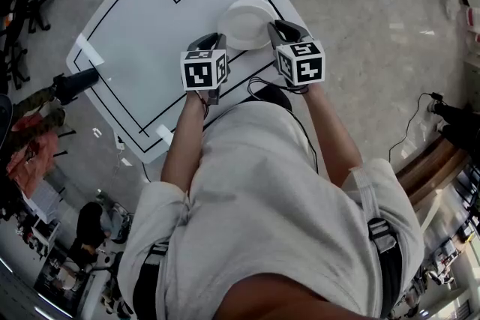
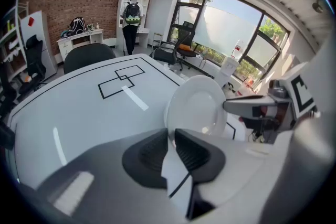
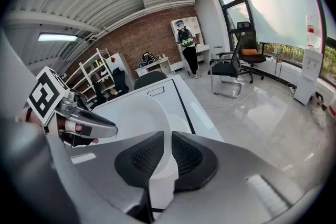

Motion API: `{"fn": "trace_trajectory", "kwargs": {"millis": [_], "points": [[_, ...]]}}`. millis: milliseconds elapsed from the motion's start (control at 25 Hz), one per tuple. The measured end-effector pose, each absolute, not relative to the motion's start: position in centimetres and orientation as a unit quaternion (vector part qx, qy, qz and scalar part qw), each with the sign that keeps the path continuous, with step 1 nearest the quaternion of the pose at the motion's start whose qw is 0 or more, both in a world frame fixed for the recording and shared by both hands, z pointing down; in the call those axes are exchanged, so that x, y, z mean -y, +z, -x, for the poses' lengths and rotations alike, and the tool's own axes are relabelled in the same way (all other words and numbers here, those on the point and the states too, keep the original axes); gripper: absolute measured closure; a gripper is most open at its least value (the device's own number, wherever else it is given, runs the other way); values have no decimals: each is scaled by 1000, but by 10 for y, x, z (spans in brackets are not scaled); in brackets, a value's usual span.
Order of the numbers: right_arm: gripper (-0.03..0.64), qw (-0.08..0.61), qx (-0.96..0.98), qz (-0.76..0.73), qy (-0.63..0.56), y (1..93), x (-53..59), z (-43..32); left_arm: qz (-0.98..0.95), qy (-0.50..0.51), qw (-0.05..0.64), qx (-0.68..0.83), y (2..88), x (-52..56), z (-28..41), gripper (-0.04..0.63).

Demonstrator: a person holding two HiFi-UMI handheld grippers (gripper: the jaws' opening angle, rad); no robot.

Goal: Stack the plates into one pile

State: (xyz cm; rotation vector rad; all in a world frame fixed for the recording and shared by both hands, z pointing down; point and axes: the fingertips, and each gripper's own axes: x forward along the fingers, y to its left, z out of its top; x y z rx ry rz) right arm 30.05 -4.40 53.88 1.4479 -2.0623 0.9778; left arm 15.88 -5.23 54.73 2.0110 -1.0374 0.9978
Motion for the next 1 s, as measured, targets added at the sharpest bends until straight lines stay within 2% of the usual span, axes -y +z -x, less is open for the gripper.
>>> {"fn": "trace_trajectory", "kwargs": {"millis": [1000], "points": [[558,254,740,-508,361,564,59,-317,-758,411,332,383,575,67,-178,541]]}}
